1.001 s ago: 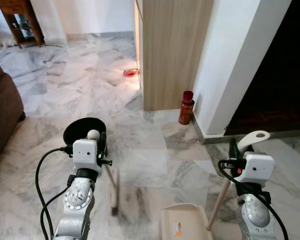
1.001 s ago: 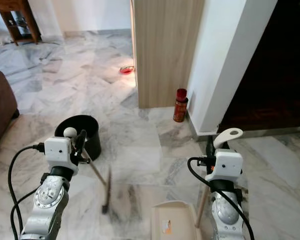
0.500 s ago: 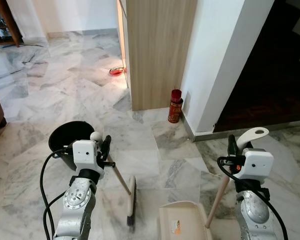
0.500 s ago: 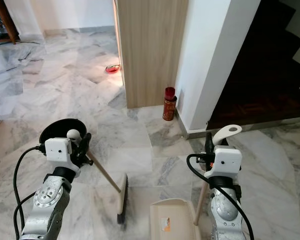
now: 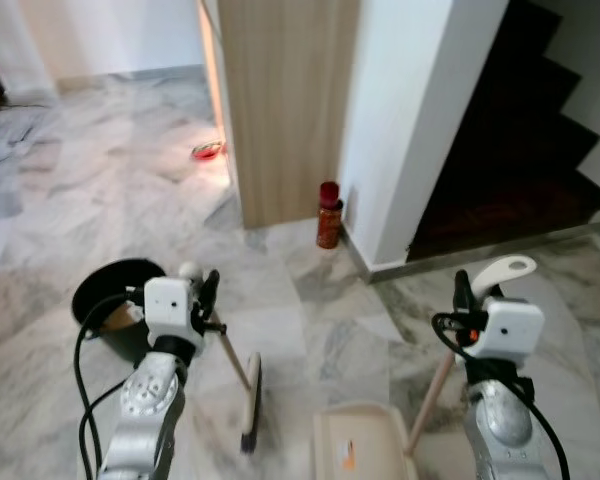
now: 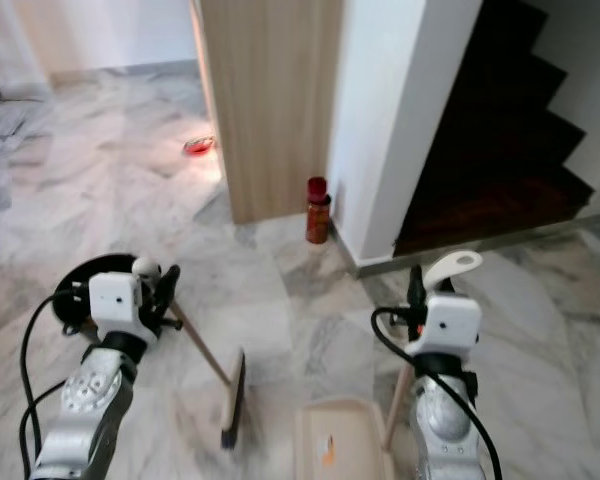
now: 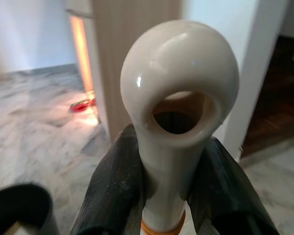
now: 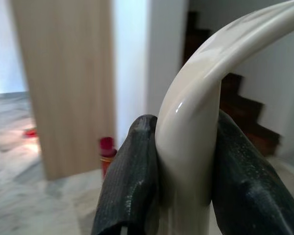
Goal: Sweep floor
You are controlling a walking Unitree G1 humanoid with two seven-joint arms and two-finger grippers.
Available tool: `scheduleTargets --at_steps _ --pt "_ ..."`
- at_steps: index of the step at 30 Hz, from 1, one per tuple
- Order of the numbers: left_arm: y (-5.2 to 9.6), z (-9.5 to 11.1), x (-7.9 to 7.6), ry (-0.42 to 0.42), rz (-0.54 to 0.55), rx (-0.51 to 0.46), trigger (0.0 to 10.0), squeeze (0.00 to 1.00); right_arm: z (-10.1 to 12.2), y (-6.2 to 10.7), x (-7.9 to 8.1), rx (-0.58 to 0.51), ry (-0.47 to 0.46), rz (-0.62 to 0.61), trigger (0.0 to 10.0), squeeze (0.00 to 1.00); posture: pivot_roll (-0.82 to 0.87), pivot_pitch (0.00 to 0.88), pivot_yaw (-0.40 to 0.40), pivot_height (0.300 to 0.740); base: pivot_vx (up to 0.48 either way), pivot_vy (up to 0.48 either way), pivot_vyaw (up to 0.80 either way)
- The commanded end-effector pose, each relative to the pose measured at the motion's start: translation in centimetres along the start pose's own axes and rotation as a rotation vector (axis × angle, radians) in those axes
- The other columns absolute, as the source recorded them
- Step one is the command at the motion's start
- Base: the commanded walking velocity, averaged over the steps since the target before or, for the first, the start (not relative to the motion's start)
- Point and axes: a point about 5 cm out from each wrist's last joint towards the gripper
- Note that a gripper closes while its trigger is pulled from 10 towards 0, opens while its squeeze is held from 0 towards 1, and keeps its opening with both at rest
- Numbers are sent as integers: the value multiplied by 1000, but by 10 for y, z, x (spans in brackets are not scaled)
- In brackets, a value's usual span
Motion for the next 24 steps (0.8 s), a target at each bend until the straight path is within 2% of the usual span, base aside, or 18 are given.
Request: scheduleTargets --at_steps 1,10,24 --pt "-7 12 -8 1 -18 -48 10000 0 9 -3 -5 -39 2 -14 10000 0 37 0 32 740 0 0 -800" --pt "-4 9 -8 -5 -8 -42 10000 0 9 -2 -5 -35 5 -19 10000 0 37 0 27 740 0 0 -800" --pt "-8 13 -7 -37 -12 -63 10000 0 15 -8 -5 -58 1 -22 10000 0 42 0 30 740 0 0 -800"
Point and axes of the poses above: a point about 5 cm out from each wrist's last joint towards the gripper, its own y axis pointing back from the gripper into the wrist, its own z axis along the axis of the wrist's last joint, x = y × z, and after that the axes turned 4 degrees about -y, right-handed
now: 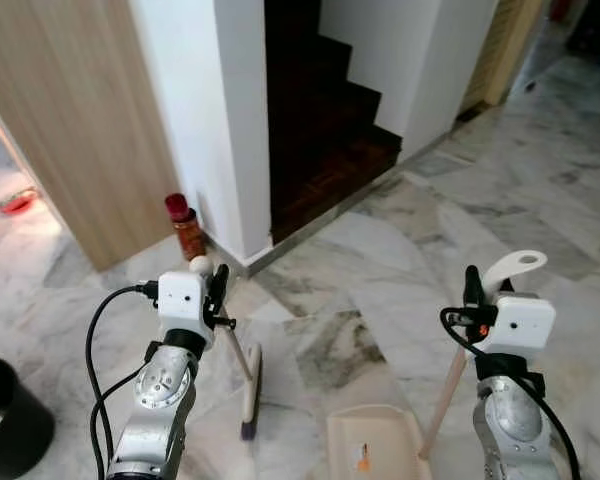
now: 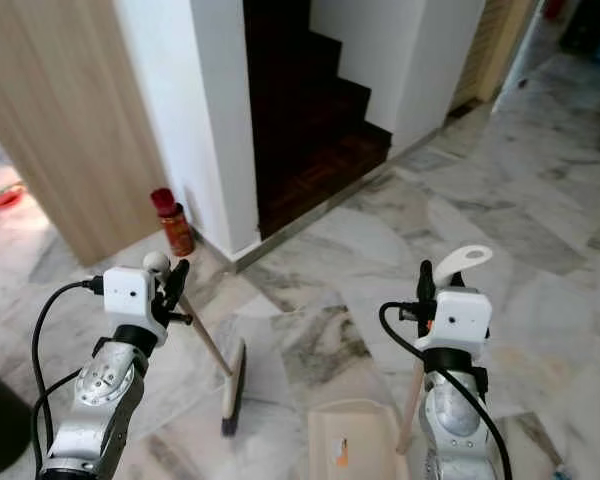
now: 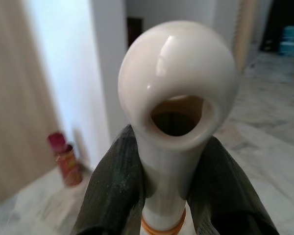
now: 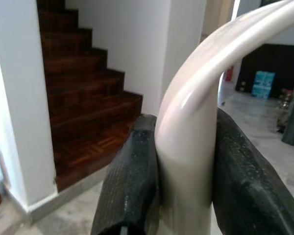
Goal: Sweep floor
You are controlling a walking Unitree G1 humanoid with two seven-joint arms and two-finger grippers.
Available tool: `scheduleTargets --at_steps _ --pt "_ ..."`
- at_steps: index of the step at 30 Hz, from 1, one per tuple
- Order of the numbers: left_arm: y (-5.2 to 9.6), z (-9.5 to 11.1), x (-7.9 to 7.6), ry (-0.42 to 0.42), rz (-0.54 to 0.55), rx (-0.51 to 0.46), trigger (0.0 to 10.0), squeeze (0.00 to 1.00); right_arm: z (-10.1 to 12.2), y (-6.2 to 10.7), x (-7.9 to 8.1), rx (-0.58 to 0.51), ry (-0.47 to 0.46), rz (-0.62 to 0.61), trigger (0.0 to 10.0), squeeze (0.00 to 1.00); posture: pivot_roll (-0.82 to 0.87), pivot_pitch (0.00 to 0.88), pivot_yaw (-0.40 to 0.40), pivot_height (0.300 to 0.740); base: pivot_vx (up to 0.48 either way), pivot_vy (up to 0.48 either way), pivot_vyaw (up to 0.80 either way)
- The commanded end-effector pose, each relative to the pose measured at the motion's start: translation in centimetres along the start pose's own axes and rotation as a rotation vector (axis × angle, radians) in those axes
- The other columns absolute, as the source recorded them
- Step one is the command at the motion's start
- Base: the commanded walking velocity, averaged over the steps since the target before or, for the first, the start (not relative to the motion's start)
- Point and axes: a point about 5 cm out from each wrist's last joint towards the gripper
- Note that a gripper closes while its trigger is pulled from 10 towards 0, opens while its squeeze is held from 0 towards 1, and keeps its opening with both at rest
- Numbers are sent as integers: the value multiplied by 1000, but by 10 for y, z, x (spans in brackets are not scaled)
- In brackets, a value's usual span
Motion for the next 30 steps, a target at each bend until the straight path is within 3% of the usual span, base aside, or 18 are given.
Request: scheduleTargets --at_steps 1,21,25,30 --pt "-4 11 1 -20 -5 -55 10000 0 10 -2 -1 -49 -21 -14 10000 0 44 0 32 740 0 0 -800" --pt "-14 19 9 -67 -85 -71 10000 0 7 12 25 -54 -93 -50 10000 0 8 0 138 740 0 0 -800" --pt "-20 19 9 -60 -82 -73 10000 0 10 11 25 -60 -95 -51 10000 0 -32 0 129 740 0 0 -800" --pt "-31 21 2 -37 -78 -88 10000 0 17 9 13 -88 -64 -68 10000 0 -70 0 127 740 0 0 -800"
Point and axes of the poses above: a point about 5 cm out from each wrist's last joint towards the gripper, its own y axis pointing back from the gripper into the wrist, its own z axis along the axis of the wrist's last joint, x = y × z, and after that the axes turned 4 degrees about -y, right-handed
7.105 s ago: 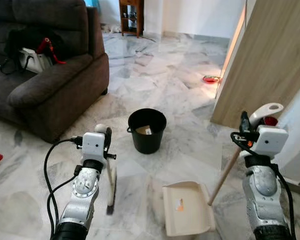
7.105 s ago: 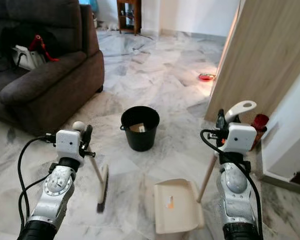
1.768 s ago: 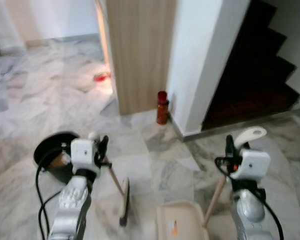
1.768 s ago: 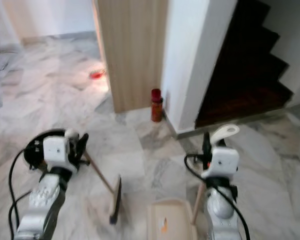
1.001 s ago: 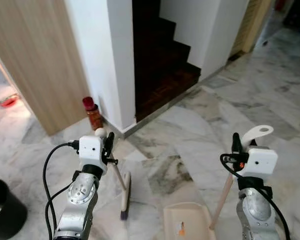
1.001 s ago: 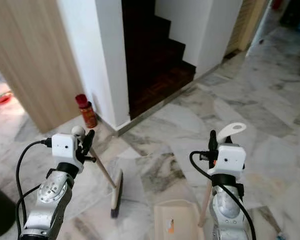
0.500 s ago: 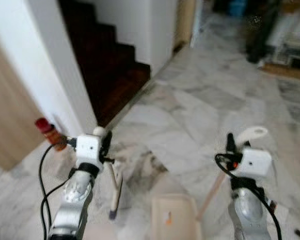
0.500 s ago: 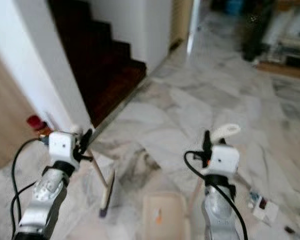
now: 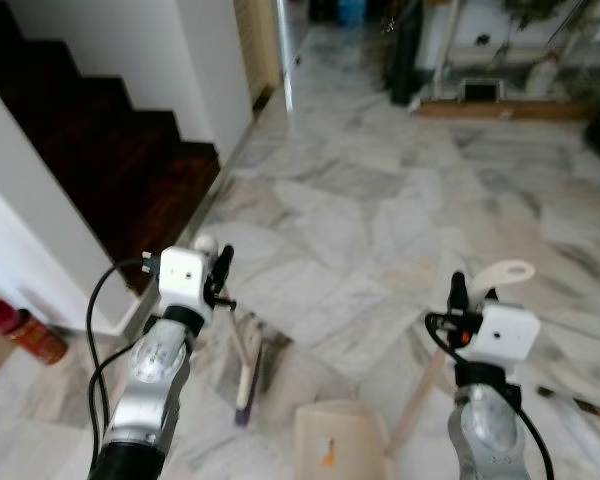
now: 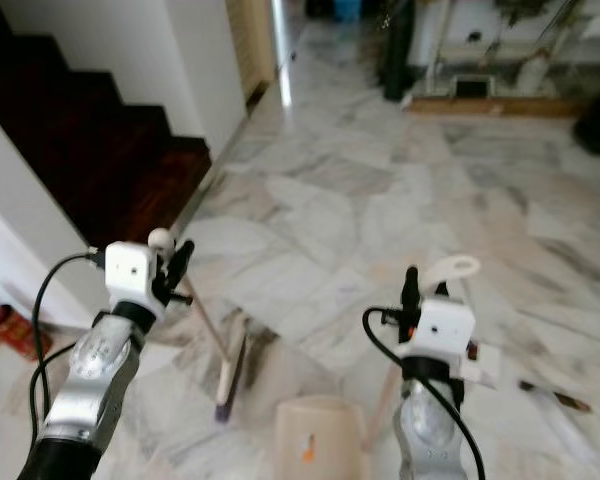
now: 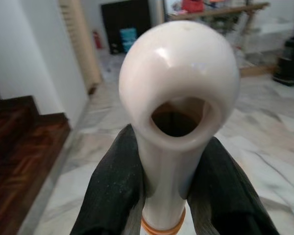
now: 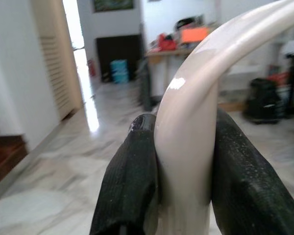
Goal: Sweep floor
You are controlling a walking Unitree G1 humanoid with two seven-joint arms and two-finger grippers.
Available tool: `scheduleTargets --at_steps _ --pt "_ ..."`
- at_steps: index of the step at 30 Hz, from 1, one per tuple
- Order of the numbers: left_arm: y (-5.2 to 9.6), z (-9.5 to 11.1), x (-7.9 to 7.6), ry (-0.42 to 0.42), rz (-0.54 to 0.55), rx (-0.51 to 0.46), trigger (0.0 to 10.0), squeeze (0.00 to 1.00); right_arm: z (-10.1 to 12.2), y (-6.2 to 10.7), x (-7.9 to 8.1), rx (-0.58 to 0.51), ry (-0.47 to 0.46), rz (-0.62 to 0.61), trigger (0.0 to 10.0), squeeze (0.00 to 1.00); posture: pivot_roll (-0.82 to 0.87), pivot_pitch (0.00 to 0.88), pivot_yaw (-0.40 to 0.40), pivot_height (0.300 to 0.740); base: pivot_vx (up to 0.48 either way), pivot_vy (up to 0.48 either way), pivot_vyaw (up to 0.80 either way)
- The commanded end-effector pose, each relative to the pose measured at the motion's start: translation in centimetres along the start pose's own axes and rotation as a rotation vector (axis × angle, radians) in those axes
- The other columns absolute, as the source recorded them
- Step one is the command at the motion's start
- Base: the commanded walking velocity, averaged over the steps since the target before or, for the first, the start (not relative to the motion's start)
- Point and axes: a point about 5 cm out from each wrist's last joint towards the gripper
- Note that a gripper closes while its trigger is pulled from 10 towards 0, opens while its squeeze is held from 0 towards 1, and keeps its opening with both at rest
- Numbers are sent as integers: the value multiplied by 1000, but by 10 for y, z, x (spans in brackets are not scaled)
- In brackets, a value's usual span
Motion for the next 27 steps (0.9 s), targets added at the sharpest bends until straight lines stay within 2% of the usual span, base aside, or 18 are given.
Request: scheduleTargets --at_steps 1,7,9,17,21,27 --pt "-8 14 2 -17 9 -73 10000 0 15 -4 -2 -68 -20 -17 10000 0 -70 0 127 740 0 0 -800" --pt "-7 14 -9 12 -13 -78 10000 0 15 -8 -11 -74 -11 -51 10000 0 -57 0 123 740 0 0 -800" --pt "-4 11 -13 25 -8 -76 10000 0 16 -13 -9 -74 -17 -41 10000 0 -43 0 89 740 0 0 -800" --pt "3 9 -10 34 51 -79 10000 0 19 -20 -2 -71 -18 26 10000 0 3 0 37 740 0 0 -800" --pt "5 7 -11 38 63 -74 10000 0 19 -25 -1 -73 -21 31 10000 0 -1 0 44 740 0 0 -800" --pt "-3 9 -11 34 35 -81 10000 0 21 -20 -1 -80 -25 13 10000 0 -50 0 75 740 0 0 -800"
Point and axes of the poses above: a point about 5 cm out from each wrist's last joint towards the gripper, its own y axis pointing back from the gripper into the wrist, its own z axis along the axis of the wrist's last joint, x = y × z, and after that the axes turned 4 degrees about -y, right-handed
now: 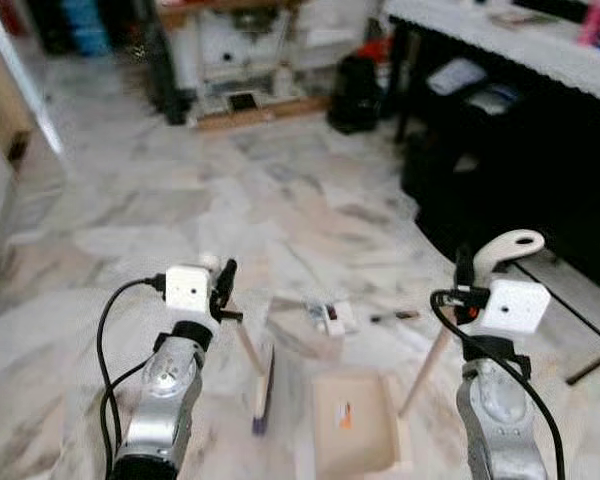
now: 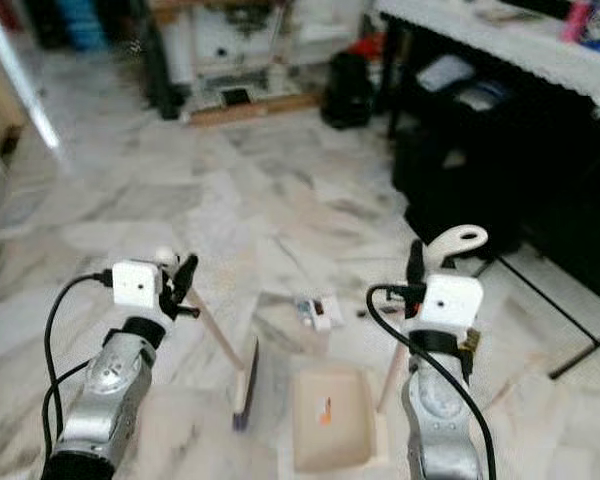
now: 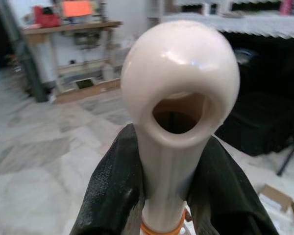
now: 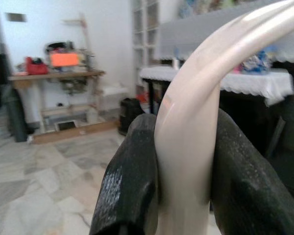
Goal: Sweep floor
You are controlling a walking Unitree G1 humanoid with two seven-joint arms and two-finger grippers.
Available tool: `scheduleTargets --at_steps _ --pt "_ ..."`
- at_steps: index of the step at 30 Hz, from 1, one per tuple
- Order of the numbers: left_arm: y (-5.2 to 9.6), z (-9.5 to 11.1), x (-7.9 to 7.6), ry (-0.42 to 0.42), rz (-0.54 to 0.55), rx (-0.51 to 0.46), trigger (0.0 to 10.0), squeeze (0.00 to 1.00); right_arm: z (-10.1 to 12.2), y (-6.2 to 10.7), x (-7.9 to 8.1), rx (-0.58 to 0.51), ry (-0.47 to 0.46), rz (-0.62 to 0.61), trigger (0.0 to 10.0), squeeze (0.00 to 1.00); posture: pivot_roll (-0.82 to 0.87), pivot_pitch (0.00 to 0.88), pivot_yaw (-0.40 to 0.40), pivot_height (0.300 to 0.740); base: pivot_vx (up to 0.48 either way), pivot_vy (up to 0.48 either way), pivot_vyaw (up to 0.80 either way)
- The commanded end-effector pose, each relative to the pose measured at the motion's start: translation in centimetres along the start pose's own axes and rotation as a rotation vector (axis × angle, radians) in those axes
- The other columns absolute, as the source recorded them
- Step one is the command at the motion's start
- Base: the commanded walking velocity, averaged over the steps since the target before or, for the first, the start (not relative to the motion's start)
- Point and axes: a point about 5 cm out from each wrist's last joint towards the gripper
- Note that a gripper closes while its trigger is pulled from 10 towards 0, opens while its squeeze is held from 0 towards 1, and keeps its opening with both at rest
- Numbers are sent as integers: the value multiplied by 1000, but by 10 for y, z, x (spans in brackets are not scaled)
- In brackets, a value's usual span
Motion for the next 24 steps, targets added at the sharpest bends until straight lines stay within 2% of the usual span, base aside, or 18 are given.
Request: scheduleTargets --at_steps 1,8,13,15,24 --pt "-8 13 -2 -7 -11 -71 10000 0 7 1 -3 -29 -2 -15 10000 0 -50 0 75 740 0 0 -800" --pt "-12 15 -11 6 -42 -76 10000 0 4 6 -6 -22 -1 -39 10000 0 -51 0 92 740 0 0 -800" --pt "-12 17 -9 2 -39 -83 10000 0 4 3 -3 -27 -9 -36 10000 0 -39 0 91 740 0 0 -800" --pt "-11 17 -3 -11 -22 -83 10000 0 4 2 -1 -29 -19 -31 10000 0 -34 0 91 740 0 0 -800" --pt "-13 20 3 -14 4 -92 10000 0 6 1 3 -48 -25 -15 10000 0 -29 0 85 740 0 0 -93"
Point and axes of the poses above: a point about 5 cm out from each wrist's last joint towards the gripper, its own y axis pointing back from the gripper into the wrist, its own z axis along the axis of the wrist's last joint, x = y × z, and after that the axes turned 4 degrees about -y, right-handed
